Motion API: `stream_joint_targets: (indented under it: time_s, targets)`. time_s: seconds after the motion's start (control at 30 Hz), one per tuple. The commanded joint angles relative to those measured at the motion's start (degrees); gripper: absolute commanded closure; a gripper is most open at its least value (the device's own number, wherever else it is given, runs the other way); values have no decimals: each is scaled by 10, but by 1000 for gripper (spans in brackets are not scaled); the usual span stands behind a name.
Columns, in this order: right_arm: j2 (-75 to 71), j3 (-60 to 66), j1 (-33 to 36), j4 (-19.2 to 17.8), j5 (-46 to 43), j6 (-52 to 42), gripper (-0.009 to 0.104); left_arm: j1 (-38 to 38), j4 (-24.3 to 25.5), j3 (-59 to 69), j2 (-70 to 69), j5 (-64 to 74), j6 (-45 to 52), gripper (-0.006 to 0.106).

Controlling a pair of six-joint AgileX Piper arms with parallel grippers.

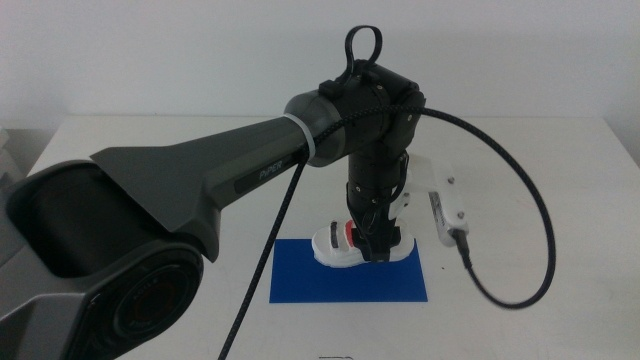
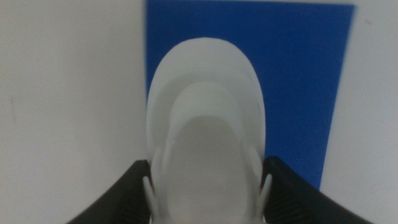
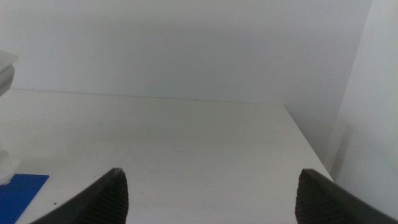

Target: Use one arm to grab the shoe from the table and place it on the mat.

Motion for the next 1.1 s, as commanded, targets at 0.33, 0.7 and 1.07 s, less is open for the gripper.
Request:
stream_joint_targets:
  time_s: [0.33, 0.7, 1.07]
  targets:
    - [-11, -11, 1, -5, -43, -2, 1, 6, -23, -19, -40, 45, 50, 93]
    - [-11, -11, 1, -5, -43, -2, 1, 28, -59, -19, -17, 20, 24, 93]
    - [-11, -11, 1, -5, -43, -2, 1, 28, -60, 0, -14, 56, 50, 93]
